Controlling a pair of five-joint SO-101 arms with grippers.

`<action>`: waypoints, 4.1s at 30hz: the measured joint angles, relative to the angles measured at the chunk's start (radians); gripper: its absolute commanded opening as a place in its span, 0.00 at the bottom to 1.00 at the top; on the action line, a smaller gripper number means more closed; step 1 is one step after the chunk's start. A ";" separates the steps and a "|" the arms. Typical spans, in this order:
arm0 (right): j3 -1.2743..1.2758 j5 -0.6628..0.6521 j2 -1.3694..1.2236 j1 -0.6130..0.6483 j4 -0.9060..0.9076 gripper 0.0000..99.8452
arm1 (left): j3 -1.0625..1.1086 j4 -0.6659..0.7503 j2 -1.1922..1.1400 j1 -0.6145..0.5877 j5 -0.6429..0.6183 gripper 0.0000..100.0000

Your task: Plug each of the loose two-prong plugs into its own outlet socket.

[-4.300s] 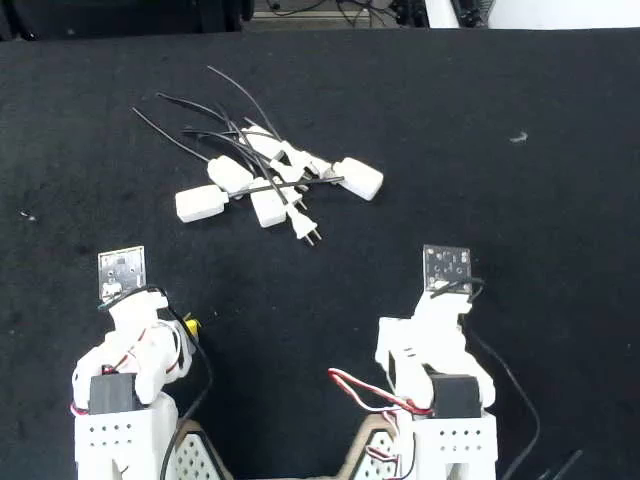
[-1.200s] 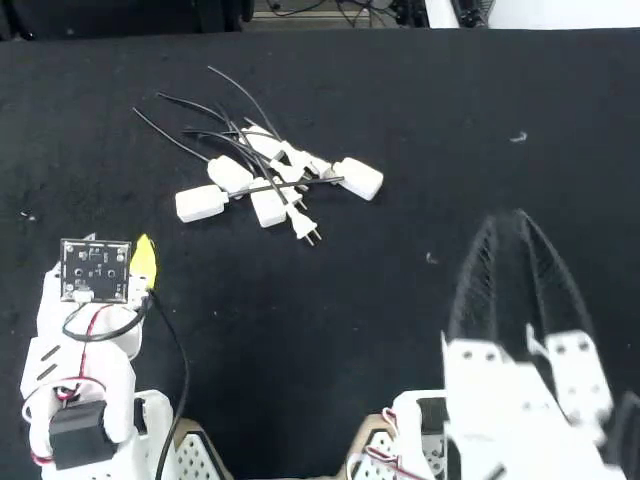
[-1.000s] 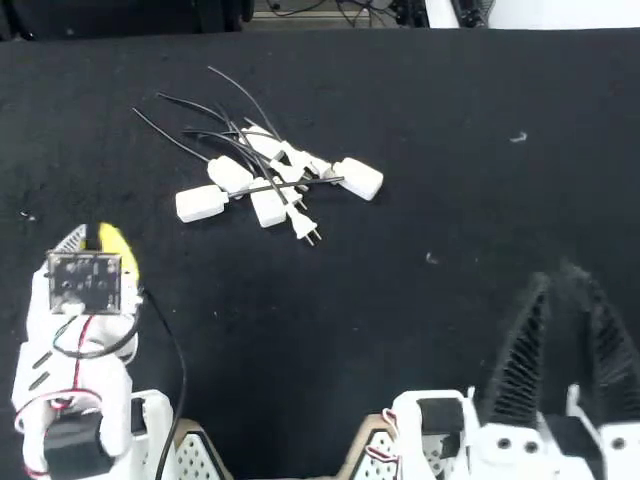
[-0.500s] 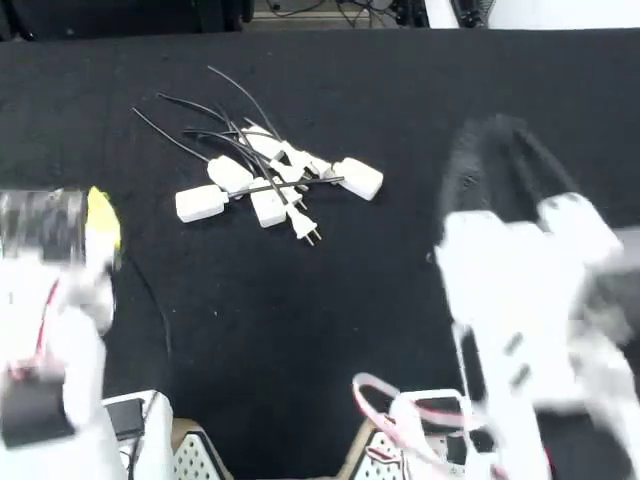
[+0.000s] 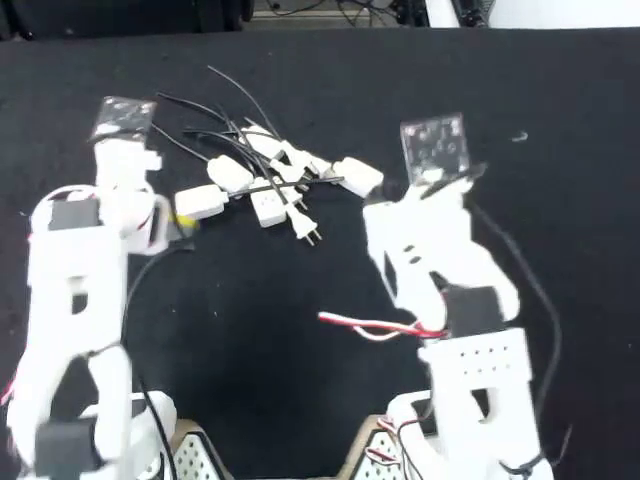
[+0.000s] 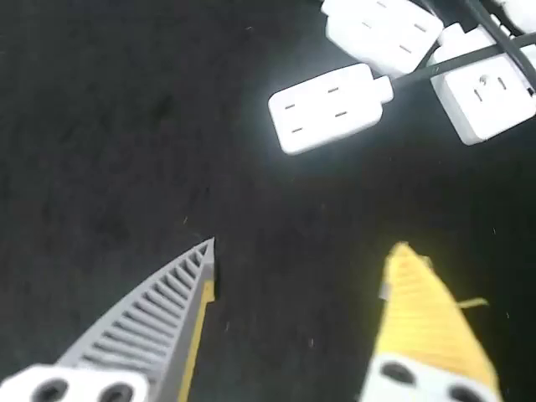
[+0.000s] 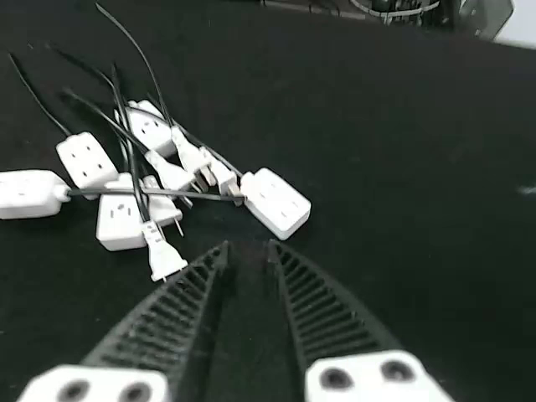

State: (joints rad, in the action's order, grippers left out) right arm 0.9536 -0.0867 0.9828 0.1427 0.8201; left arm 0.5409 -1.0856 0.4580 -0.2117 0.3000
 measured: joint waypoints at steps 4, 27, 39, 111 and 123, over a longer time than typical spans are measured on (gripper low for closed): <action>0.272 0.040 0.074 0.000 -0.236 0.07 | -0.077 0.138 -0.192 0.006 -0.055 0.35; 0.519 0.046 0.328 0.000 -0.404 0.07 | -0.614 0.124 -0.899 -0.043 -0.112 0.27; 0.519 0.046 0.328 0.000 -0.404 0.07 | -0.658 -0.327 -0.899 0.112 0.046 0.27; 0.519 0.054 0.328 -0.068 -0.410 0.07 | 0.311 0.044 0.110 0.118 -0.517 0.03; 0.519 0.054 0.328 -0.068 -0.410 0.07 | 0.400 0.150 0.118 0.288 -0.305 0.05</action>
State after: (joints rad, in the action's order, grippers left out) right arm 1.4722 -0.0330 1.3111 0.0752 0.4104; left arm 0.9413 -0.9352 0.5762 0.0767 -0.0054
